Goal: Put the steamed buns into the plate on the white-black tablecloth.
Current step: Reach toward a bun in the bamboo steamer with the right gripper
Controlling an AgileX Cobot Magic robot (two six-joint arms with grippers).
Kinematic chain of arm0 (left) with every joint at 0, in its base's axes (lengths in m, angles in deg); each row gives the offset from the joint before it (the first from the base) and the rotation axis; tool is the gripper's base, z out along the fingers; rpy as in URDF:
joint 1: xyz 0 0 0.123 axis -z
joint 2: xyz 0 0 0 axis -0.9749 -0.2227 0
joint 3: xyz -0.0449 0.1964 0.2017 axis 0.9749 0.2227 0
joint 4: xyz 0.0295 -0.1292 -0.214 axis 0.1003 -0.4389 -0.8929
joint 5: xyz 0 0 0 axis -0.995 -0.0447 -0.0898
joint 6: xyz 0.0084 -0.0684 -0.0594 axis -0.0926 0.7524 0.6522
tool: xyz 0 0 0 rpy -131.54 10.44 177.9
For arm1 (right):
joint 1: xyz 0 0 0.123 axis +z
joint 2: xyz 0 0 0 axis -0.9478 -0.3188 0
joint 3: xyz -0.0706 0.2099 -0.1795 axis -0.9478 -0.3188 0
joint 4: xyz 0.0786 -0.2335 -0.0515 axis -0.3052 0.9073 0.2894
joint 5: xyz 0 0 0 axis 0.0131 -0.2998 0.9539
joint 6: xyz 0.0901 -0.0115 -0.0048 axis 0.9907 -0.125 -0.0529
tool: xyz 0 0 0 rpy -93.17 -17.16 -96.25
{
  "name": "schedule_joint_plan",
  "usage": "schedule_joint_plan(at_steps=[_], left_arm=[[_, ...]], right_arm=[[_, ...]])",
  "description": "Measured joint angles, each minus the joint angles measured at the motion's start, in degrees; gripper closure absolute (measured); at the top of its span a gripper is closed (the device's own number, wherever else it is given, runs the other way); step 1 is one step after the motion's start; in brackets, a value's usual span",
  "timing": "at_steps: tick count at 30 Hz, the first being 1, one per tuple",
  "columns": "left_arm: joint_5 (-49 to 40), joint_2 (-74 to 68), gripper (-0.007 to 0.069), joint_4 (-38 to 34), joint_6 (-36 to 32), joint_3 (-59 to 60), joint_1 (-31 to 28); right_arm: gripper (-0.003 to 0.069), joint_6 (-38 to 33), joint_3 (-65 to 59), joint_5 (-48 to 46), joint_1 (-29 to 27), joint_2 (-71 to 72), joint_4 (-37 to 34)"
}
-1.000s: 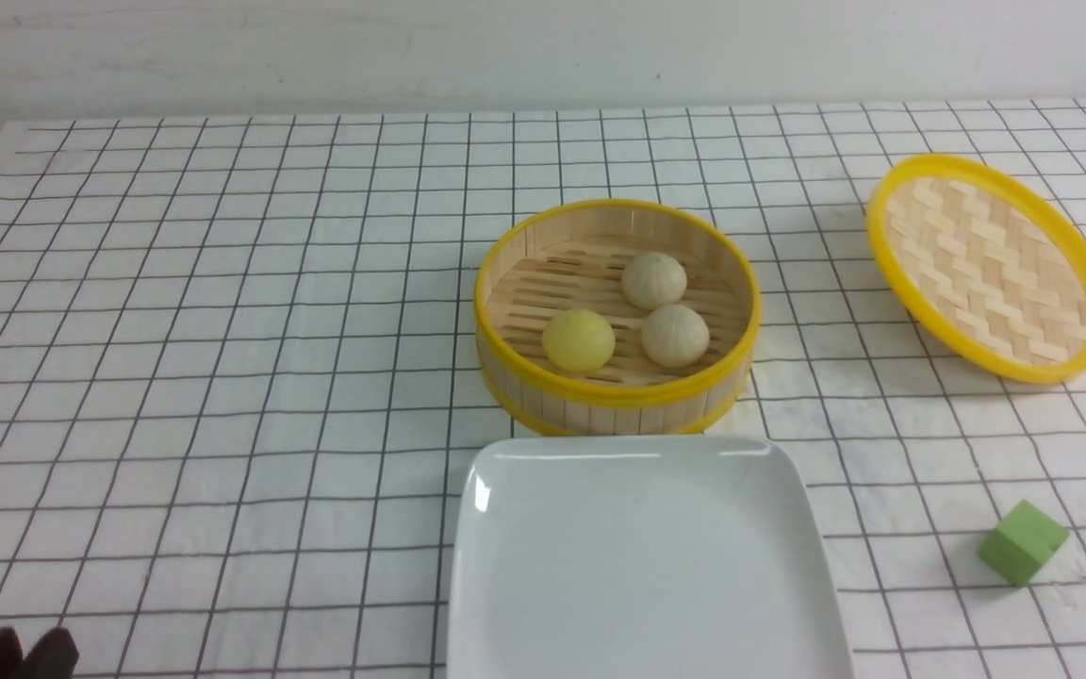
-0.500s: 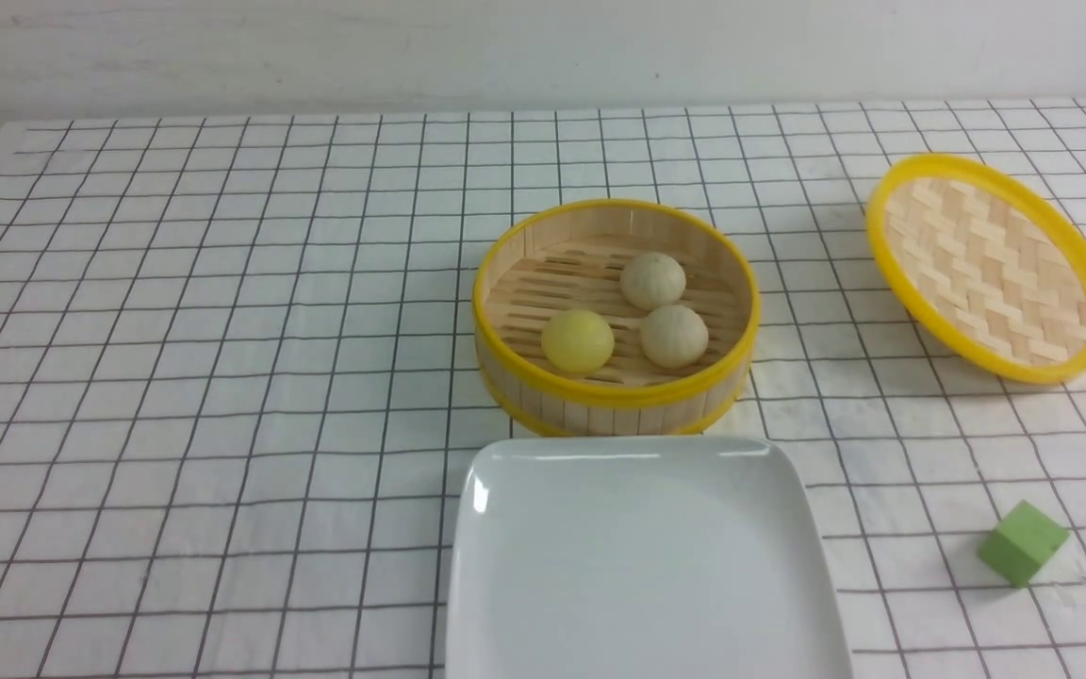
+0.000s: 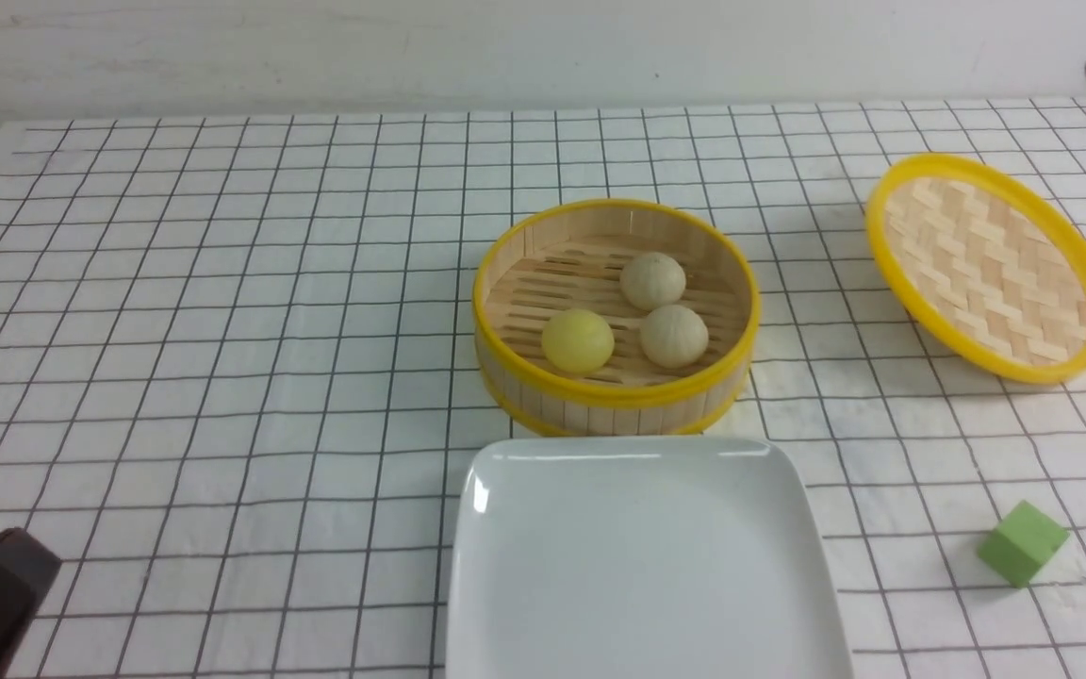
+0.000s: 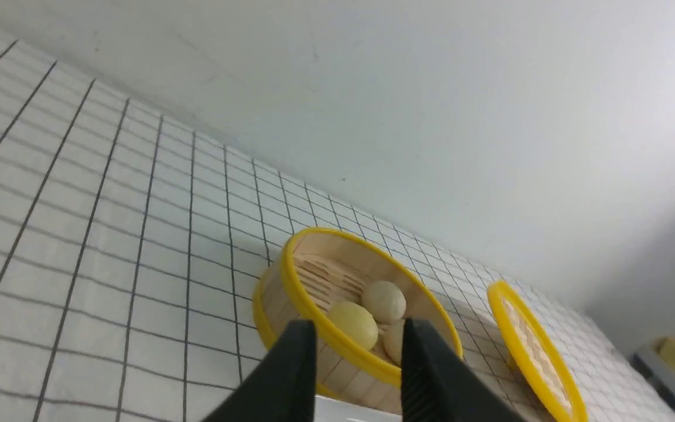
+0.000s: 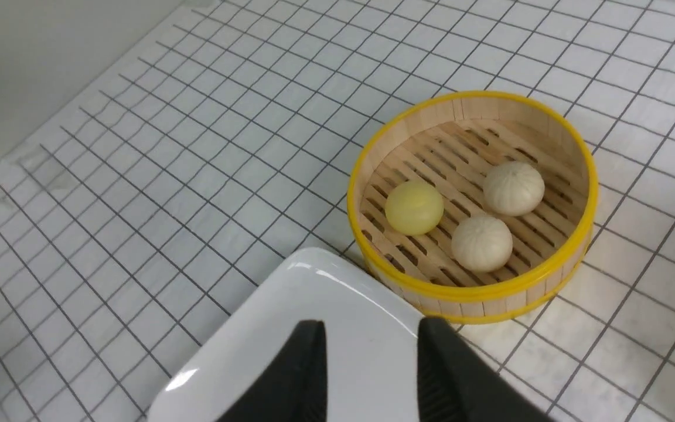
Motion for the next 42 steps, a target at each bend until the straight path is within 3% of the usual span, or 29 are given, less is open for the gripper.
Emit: schedule_joint_plan(at_steps=[5,12,17,26,33,42], left_arm=[[-11.82,-8.4,0.0384,6.29,-5.31,-10.51,0.0],[-14.06,-20.84,0.0384,7.19,-12.45,-18.72,0.0],[-14.31,-33.79,0.0384,7.08,-23.02,-24.87,0.0],[-12.57,-50.88,0.0384,-4.26,-38.19,-35.32,0.0],[-13.01,-58.85,0.0384,-15.07,-47.47,-36.47,0.0],[-13.93,-60.19,0.0384,-20.14,-53.43,-36.47,0.0]], right_arm=[[0.0419,-4.07,3.6,0.0,0.0,-5.38,0.13],[0.0419,-4.82,5.99,-0.17,0.15,-9.68,-0.03],[0.0419,-4.87,9.78,-0.11,3.88,-14.52,1.37],[0.0419,-4.87,20.15,2.18,14.91,-28.8,9.76],[0.0419,-4.87,24.02,8.18,16.52,-41.92,13.61],[0.0413,-4.87,29.8,8.55,18.36,-53.68,14.4]])
